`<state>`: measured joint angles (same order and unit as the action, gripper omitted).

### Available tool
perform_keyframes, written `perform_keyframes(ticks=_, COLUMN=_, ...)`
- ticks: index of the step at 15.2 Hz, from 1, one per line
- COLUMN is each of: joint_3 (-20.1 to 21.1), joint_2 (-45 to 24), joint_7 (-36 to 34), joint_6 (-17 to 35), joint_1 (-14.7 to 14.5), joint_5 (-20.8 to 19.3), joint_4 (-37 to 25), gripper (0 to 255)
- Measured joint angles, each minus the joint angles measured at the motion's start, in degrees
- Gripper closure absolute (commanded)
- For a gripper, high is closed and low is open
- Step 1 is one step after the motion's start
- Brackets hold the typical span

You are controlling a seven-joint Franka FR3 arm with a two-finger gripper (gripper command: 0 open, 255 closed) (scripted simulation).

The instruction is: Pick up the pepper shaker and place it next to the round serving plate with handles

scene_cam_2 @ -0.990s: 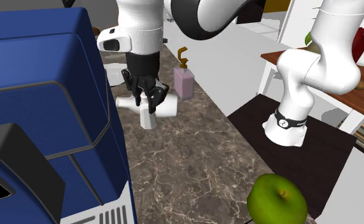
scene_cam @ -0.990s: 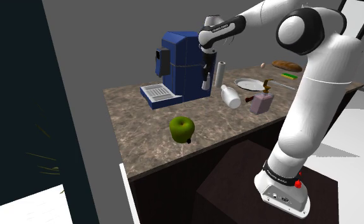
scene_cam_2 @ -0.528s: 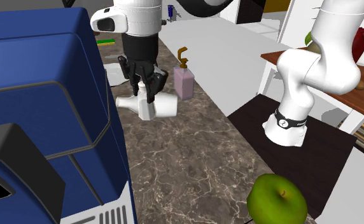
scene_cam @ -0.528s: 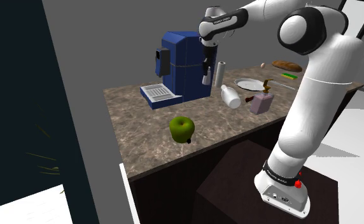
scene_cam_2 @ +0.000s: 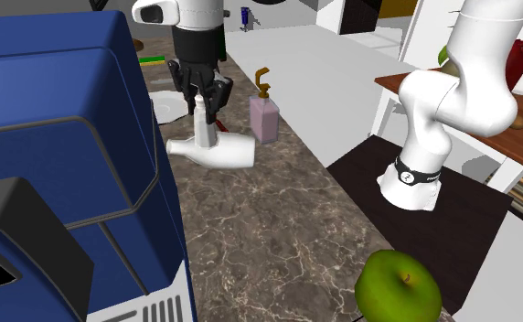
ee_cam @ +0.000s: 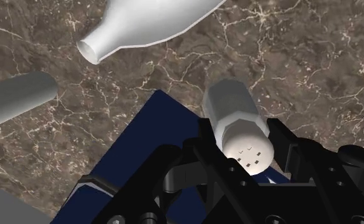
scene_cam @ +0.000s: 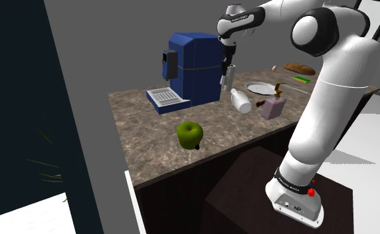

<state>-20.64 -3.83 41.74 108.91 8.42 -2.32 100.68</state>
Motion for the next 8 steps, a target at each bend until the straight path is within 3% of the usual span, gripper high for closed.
perform_keyframes(ticks=8, joint_3=-4.8, joint_2=-3.0, joint_7=11.6, joint_6=-0.3, joint_1=6.2, joint_5=2.7, joint_4=-3.6, gripper=255)
